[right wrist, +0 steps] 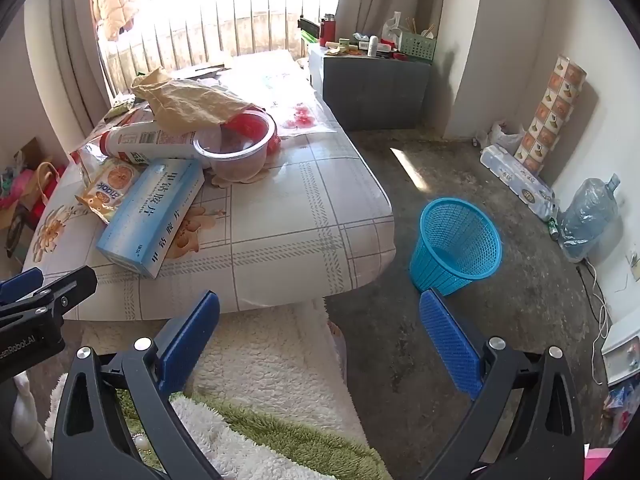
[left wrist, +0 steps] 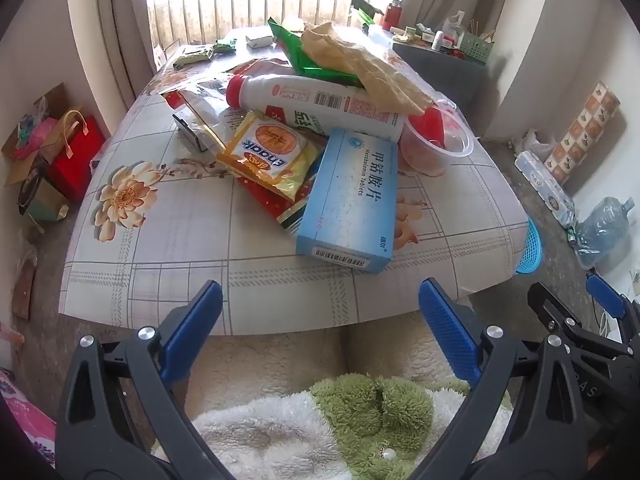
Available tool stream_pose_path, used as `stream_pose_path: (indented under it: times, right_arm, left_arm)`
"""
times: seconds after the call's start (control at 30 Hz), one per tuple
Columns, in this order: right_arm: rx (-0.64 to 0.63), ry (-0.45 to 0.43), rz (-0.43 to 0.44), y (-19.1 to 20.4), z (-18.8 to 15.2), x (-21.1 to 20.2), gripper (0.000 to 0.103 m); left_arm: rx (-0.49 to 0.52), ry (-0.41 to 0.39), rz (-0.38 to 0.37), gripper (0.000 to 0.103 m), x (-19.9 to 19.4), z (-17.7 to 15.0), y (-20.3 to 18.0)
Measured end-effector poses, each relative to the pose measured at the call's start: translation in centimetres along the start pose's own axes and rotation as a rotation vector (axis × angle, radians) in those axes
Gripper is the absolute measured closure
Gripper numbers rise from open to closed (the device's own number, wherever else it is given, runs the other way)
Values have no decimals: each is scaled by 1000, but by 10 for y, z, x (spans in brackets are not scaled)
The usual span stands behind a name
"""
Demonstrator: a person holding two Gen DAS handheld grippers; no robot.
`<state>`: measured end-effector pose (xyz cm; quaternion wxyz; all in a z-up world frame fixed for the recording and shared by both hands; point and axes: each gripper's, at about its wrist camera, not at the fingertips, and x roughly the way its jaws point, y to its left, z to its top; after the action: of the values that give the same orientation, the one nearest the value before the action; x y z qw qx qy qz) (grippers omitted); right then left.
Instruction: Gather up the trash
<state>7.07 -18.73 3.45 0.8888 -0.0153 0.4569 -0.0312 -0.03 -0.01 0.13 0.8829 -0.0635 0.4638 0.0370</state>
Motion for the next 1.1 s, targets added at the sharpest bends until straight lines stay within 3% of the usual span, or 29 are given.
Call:
stream_pose_path:
  times: [1.1]
  right_arm:
    - [15, 8, 26, 2, 0, 2, 5]
  left_arm:
    - [-29, 9, 31, 8, 4, 0, 9]
